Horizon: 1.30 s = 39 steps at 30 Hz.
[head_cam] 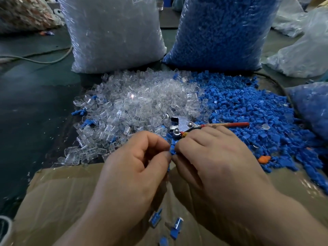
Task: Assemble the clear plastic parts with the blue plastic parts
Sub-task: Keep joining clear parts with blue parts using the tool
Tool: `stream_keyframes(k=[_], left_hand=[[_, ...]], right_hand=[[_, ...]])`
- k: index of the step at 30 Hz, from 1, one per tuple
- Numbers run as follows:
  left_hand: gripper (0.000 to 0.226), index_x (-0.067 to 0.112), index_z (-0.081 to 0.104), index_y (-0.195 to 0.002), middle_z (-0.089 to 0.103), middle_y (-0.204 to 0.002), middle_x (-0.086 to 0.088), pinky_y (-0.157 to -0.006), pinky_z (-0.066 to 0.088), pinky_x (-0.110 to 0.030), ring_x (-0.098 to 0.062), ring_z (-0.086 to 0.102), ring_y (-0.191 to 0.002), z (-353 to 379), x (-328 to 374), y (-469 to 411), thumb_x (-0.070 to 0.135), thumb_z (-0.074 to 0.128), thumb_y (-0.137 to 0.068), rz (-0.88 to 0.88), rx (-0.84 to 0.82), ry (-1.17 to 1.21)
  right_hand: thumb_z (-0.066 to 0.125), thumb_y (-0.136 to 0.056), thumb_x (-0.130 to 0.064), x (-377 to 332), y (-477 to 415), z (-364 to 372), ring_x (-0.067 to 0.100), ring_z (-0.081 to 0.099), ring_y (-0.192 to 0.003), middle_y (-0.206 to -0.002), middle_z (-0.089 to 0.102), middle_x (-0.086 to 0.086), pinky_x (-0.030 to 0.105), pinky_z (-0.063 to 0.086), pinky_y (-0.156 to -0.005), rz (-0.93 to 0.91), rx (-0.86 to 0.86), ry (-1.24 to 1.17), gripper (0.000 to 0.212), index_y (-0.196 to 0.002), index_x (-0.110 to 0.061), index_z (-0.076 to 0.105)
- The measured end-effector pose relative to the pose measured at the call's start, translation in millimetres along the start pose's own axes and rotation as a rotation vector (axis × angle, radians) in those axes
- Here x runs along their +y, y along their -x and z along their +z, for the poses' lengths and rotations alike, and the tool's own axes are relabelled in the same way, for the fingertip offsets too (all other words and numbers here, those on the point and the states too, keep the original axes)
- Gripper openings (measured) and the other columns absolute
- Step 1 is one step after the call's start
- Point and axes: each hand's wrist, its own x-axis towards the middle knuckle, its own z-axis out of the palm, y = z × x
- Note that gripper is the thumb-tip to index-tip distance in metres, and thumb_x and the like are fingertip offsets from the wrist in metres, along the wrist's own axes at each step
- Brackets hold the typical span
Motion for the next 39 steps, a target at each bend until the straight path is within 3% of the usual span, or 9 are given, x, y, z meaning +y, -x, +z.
stream_keyframes(k=[4, 10, 15, 16, 18, 23, 29, 36, 39], left_hand=[[0.022, 0.033, 0.07, -0.086, 0.069, -0.065, -0.003, -0.044, 0.05, -0.025, -0.016, 0.065, -0.051, -4.5, 3.3, -0.8, 0.052, 0.062, -0.076, -0.1, -0.024, 0.272], [0.047, 0.018, 0.064, -0.077, 0.059, -0.051, -0.004, -0.041, 0.043, -0.025, -0.015, 0.051, -0.044, -13.8, -1.2, -5.0, 0.065, 0.066, -0.079, -0.149, -0.189, 0.248], [0.025, 0.03, 0.069, -0.09, 0.063, -0.063, -0.001, -0.047, 0.047, -0.026, -0.013, 0.059, -0.052, -23.2, -6.0, -5.5, 0.052, 0.07, -0.077, 0.108, -0.34, 0.257], [0.024, 0.031, 0.069, -0.091, 0.065, -0.065, -0.002, -0.048, 0.049, -0.024, -0.013, 0.06, -0.052, -27.6, -5.9, -5.6, 0.05, 0.072, -0.078, 0.145, -0.377, 0.221], [0.024, 0.031, 0.069, -0.09, 0.066, -0.068, -0.001, -0.047, 0.049, -0.024, -0.012, 0.06, -0.053, -38.1, -7.7, -7.7, 0.049, 0.07, -0.074, 0.166, -0.393, 0.017], [0.032, 0.039, 0.06, -0.089, 0.065, -0.073, 0.018, -0.055, 0.05, -0.026, -0.005, 0.06, -0.063, -44.9, -12.6, -13.4, 0.055, 0.048, -0.065, 0.149, -0.511, -0.541], [0.034, 0.041, 0.057, -0.09, 0.063, -0.074, 0.025, -0.056, 0.046, -0.016, 0.001, 0.058, -0.064, -39.7, -5.9, -12.2, 0.063, 0.049, -0.065, 0.151, -0.588, -0.568], [0.044, 0.049, 0.044, -0.09, 0.06, -0.075, 0.038, -0.056, 0.052, -0.03, 0.002, 0.058, -0.056, -47.3, -18.3, -20.7, 0.081, 0.048, -0.06, 0.035, -0.164, -0.763], [0.063, 0.053, 0.035, -0.104, 0.059, -0.073, 0.02, -0.059, 0.048, -0.028, 0.005, 0.054, -0.066, -41.1, -23.8, -20.6, 0.091, 0.031, -0.053, 0.066, -0.168, -0.888]], right_hand=[[0.042, -0.097, -0.033, -0.4, 0.5, -0.5, 0.027, 0.052, -0.07, -0.074, 0.054, 0.001, 0.041, 0.042, -0.068, -0.012, 0.074, -0.063, 0.029, -0.078, -0.018, 0.056], [0.044, -0.095, -0.029, -12.7, -0.8, -3.4, 0.022, 0.047, -0.07, -0.072, 0.051, -0.001, 0.037, 0.04, -0.066, -0.01, 0.036, -0.182, 0.027, -0.075, -0.016, 0.055], [0.051, -0.071, -0.027, -20.7, -0.6, -18.5, 0.017, 0.04, -0.047, -0.048, 0.043, 0.002, 0.032, 0.032, -0.045, 0.639, -0.368, -1.384, 0.021, -0.053, -0.016, 0.049], [0.05, -0.068, -0.027, -18.5, -0.1, -23.7, 0.018, 0.038, -0.046, -0.046, 0.042, 0.004, 0.031, 0.03, -0.045, 0.653, -0.462, -1.41, 0.021, -0.051, -0.016, 0.051], [0.05, -0.072, -0.034, -11.3, 0.9, -24.6, 0.016, 0.042, -0.047, -0.047, 0.046, -0.001, 0.034, 0.034, -0.048, 0.584, -0.55, -1.093, 0.025, -0.055, -0.015, 0.053], [0.038, -0.088, -0.06, -8.2, 1.7, -10.2, 0.009, 0.055, -0.076, -0.082, 0.056, -0.012, 0.038, 0.048, -0.069, 0.252, -0.291, -0.204, 0.032, -0.086, -0.03, 0.047], [0.048, -0.093, -0.049, -18.4, -5.9, 17.1, 0.029, 0.061, -0.065, -0.08, 0.054, -0.003, 0.032, 0.015, -0.042, 0.104, -0.23, -0.029, 0.025, -0.102, -0.026, 0.051], [0.046, -0.094, -0.048, -15.0, -5.6, 24.4, 0.025, 0.056, -0.064, -0.084, 0.048, -0.005, 0.033, 0.031, -0.044, 0.103, -0.202, -0.041, 0.021, -0.099, -0.027, 0.05], [0.045, -0.094, -0.052, -17.3, -7.9, 25.6, 0.025, 0.055, -0.064, -0.082, 0.037, -0.006, 0.032, 0.022, -0.043, 0.115, -0.228, -0.006, 0.027, -0.1, -0.027, 0.051]])
